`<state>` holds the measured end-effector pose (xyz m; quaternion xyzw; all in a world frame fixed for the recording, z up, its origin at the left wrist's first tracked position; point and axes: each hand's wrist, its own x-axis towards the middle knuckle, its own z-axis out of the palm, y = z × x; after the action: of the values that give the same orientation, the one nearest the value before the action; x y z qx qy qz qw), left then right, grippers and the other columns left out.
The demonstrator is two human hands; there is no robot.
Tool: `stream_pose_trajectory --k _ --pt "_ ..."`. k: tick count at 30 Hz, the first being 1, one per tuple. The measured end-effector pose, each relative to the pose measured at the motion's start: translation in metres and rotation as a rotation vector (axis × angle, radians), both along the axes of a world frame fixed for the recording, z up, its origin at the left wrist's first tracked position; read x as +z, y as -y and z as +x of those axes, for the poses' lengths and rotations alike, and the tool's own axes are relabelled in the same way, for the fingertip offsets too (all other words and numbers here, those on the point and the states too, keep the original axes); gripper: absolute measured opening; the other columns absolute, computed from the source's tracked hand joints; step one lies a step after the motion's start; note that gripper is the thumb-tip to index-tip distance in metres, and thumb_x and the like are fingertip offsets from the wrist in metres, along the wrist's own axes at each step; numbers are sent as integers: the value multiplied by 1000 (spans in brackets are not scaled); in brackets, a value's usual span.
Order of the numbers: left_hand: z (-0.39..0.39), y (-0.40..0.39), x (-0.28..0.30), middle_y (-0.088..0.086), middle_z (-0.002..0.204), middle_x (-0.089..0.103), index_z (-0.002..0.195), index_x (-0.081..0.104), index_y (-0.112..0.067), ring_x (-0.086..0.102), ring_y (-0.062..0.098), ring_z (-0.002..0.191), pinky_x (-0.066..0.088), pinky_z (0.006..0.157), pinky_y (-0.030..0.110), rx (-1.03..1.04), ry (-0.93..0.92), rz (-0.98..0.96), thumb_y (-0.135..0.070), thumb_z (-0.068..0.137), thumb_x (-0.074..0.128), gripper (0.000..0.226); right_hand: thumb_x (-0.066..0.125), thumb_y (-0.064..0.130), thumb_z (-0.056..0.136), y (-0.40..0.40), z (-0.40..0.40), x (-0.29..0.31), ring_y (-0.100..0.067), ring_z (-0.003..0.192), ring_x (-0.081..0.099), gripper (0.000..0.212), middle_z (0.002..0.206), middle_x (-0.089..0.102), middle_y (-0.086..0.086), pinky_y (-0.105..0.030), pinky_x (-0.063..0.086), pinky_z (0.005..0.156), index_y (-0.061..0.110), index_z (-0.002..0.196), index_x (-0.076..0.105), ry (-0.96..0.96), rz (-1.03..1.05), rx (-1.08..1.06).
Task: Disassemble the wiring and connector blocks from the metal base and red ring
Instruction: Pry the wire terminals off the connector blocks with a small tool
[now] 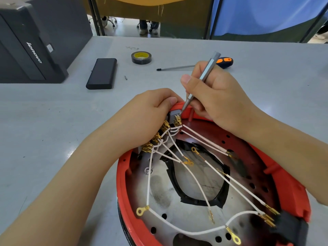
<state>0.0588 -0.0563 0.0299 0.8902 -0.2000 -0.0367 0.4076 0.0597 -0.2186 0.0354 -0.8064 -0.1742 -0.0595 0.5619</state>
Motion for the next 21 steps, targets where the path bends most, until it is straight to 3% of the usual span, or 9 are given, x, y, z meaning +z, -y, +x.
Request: stream_pose_trajectory --k 3,7,11,18,21 --pt "2 -1 -1 -17 80 64 94 62 -39 54 -10 78 39 64 4 13 -3 6 -31 100 38 27 49 24 99 0 1 -1 -6 41 40 28 49 42 8 -12 31 44 18 72 42 38 -43 -5" --pt "1 0 0 -27 67 60 94 62 -40 51 -18 65 35 55 0 5 7 22 -30 100 37 27 49 27 97 0 2 -3 -5 42 41 29 48 41 9 -12 31 46 24 69 40 27 -62 7" --pt "2 0 -1 -23 75 60 96 63 -39 51 -18 73 34 60 -2 3 13 17 -30 100 38 27 50 27 96 1 2 -2 -5 43 39 30 48 40 9 -12 31 47 23 68 40 9 -49 12" --pt "2 1 -1 -33 60 56 97 62 -36 50 -17 57 34 52 1 -12 12 18 -30 100 37 26 50 28 94 1 -2 -4 -6 43 39 28 50 40 7 -13 31 46 22 68 41 21 -81 41" --pt "1 1 -1 -25 66 60 92 61 -41 51 -18 64 35 56 0 -3 10 12 -30 100 37 27 49 25 98 2 -2 -2 -7 40 38 29 51 40 3 -14 31 45 22 70 41 39 -45 27"
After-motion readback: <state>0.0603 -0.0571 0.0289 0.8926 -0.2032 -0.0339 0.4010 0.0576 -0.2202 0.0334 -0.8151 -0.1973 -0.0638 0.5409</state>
